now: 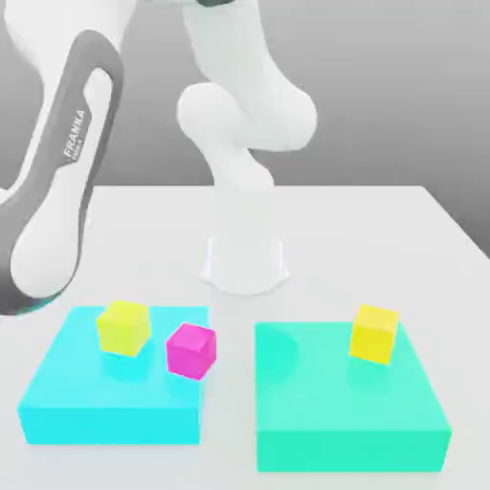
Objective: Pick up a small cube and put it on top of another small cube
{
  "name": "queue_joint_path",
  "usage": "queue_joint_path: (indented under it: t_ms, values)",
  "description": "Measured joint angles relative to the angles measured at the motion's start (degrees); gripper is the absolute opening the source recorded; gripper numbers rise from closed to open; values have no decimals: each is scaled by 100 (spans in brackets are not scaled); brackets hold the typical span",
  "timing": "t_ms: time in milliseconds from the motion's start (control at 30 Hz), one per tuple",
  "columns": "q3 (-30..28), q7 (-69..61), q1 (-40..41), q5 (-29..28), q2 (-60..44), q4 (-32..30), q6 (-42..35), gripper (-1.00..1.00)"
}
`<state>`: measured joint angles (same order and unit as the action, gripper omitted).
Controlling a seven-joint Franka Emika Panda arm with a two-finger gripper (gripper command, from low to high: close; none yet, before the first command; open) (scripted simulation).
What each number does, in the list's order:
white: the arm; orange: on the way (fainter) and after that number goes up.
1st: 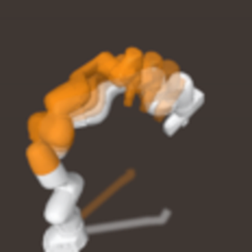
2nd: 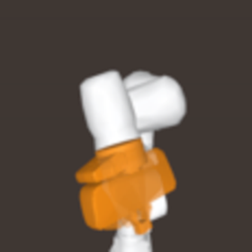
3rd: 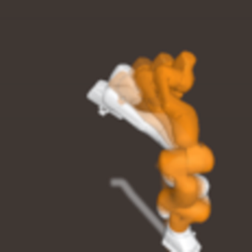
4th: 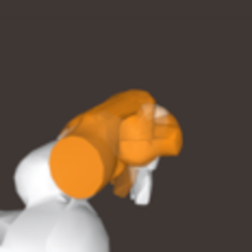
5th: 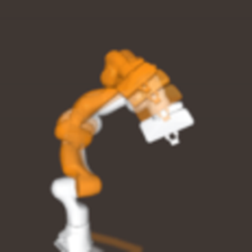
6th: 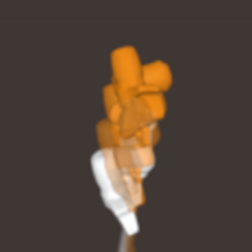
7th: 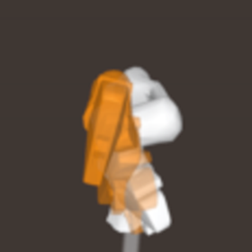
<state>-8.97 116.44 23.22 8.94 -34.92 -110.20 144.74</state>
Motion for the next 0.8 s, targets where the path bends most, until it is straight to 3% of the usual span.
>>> queue_joint_path:
  t_ms: [67, 100, 300, 467, 800]
  values:
    - [78, -10, 74, 70, -416, 109, 283, 0]
    - [96, -18, 90, 90, -522, 136, 359, -100]
    - [105, -25, 98, 105, -575, 150, 407, -100]
    - [-13, 17, -11, -48, 208, -95, -125, -100]
    - [468, -1523, -301, -504, 2311, -1944, -327, -100]
